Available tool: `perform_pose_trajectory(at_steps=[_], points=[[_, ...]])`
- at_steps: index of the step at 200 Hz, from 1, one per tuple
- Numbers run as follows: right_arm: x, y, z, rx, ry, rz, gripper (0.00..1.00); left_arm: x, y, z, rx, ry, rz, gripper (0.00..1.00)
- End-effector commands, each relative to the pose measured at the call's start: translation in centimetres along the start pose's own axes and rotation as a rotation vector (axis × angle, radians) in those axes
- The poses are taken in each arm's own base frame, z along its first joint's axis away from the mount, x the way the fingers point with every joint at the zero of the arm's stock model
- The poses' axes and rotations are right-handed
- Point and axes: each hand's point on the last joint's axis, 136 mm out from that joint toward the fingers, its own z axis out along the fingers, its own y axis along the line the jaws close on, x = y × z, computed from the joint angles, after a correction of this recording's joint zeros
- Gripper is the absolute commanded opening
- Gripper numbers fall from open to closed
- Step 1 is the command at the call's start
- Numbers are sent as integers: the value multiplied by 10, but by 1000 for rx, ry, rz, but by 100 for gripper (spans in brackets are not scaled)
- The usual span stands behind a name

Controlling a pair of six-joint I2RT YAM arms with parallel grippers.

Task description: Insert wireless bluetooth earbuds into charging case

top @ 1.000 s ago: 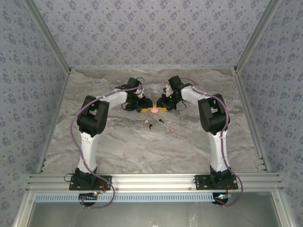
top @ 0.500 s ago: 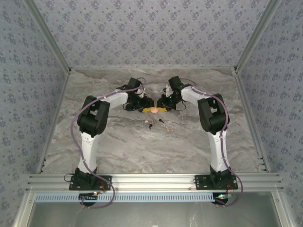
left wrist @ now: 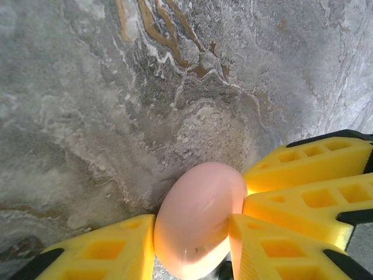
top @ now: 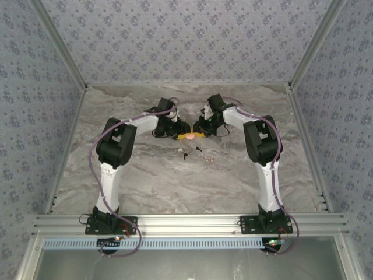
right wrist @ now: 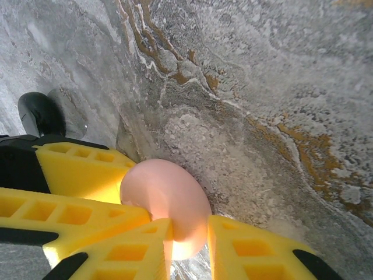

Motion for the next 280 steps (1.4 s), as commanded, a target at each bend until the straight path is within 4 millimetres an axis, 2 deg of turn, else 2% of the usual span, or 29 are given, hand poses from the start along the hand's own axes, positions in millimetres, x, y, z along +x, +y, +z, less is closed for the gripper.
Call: perform_pose_trajectory(at_steps=[1,94,152,196,280], points=[[7,-12,6,9,29,39,24,6,-3,6,28,19,-13,35],[7,-11,3,-3,26,41,27,3,-13,0,68,-8,-18,34],[7,-8,0,-20,22,41,22,3,-19,-1,93,-14,-11,38],[7,-7,-1,-28,21,41,22,4,-17,2,89,-12,-16,38],[9,-7,-2,-47,24,46,20,2,-26,4,132,-27,-17,35]])
